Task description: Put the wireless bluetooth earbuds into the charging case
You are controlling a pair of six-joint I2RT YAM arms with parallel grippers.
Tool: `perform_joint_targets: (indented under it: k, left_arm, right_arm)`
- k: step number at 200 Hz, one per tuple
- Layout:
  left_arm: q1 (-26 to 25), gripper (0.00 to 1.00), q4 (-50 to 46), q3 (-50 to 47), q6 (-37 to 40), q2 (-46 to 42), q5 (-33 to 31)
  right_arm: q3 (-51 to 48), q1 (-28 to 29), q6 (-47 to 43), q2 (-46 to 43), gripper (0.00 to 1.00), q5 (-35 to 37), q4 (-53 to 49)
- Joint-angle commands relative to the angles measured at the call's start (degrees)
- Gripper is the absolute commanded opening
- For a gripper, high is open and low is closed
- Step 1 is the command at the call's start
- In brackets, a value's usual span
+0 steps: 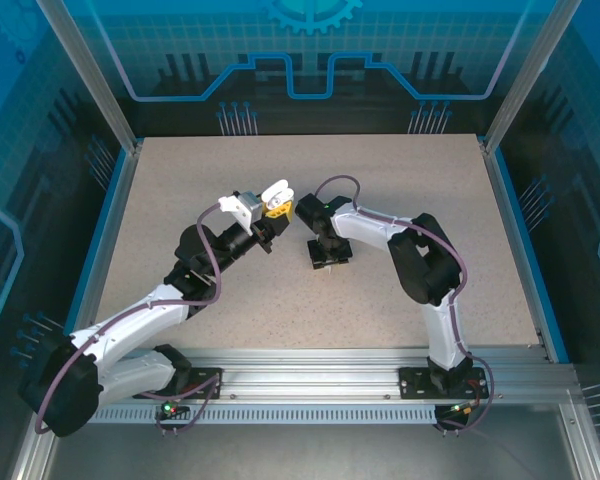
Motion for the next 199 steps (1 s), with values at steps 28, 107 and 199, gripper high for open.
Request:
perform_joint_targets:
  k: [28,107,199]
  left_arm:
    - [0.29,0.00,2.71,1.12,-0.70,0.11,-0.74]
    - [0.34,0.00,2.78,1.03,-0.83,0.14,-0.83]
    - [0.32,0.00,2.79,1.12,-0.85,0.14,-0.69]
  right_arm:
    - [0.62,-0.20,-0.28,1.28,0.38,-0.15,-0.68]
    - [0.21,0.15,-0.28,1.37,0.29,-0.27,-0.42]
    - [-3.73,0.15,-0.44,-5.50,0.25,3.44,3.22]
